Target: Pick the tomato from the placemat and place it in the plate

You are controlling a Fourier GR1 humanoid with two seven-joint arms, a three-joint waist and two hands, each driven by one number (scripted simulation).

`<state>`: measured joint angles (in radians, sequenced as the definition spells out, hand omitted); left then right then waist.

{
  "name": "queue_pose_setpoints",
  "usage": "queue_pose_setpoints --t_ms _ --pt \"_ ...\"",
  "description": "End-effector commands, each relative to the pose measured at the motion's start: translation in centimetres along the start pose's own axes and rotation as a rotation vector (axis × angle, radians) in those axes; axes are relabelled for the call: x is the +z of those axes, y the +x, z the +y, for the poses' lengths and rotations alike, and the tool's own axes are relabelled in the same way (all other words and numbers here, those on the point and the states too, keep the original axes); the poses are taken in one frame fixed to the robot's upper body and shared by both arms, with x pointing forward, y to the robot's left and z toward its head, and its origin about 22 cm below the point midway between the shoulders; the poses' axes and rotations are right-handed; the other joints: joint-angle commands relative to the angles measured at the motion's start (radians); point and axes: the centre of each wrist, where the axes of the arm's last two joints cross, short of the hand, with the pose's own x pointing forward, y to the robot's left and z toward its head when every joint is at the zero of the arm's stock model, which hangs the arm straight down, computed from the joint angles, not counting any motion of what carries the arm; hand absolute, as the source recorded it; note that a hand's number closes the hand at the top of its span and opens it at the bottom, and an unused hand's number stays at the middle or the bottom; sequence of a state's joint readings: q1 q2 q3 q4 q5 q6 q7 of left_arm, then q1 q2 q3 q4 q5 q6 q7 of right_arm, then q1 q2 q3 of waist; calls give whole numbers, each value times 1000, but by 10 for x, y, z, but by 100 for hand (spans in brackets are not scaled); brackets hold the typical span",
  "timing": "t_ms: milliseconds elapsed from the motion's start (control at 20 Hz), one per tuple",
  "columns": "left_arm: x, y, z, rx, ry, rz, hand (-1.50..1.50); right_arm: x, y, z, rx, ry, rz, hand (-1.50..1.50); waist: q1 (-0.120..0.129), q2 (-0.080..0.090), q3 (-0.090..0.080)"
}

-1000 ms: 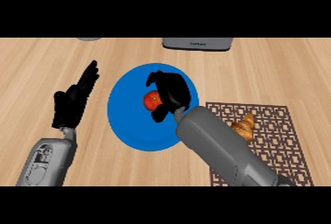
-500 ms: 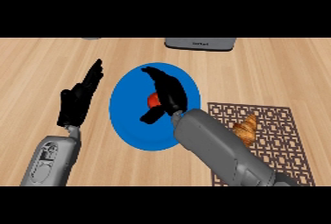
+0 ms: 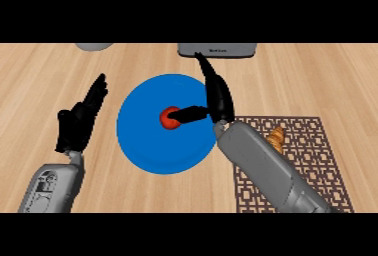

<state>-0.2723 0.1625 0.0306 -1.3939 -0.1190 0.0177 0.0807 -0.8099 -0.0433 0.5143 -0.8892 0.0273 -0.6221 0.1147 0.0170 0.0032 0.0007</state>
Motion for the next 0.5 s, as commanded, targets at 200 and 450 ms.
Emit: queue_pose_setpoints --t_ms 200,450 --pt "-1 9 11 7 14 6 0 -1 -48 -92 -116 -115 6 -150 -19 -2 0" --pt "18 6 14 9 14 23 0 23 -59 -140 -95 -71 21 -150 -19 -7 0"
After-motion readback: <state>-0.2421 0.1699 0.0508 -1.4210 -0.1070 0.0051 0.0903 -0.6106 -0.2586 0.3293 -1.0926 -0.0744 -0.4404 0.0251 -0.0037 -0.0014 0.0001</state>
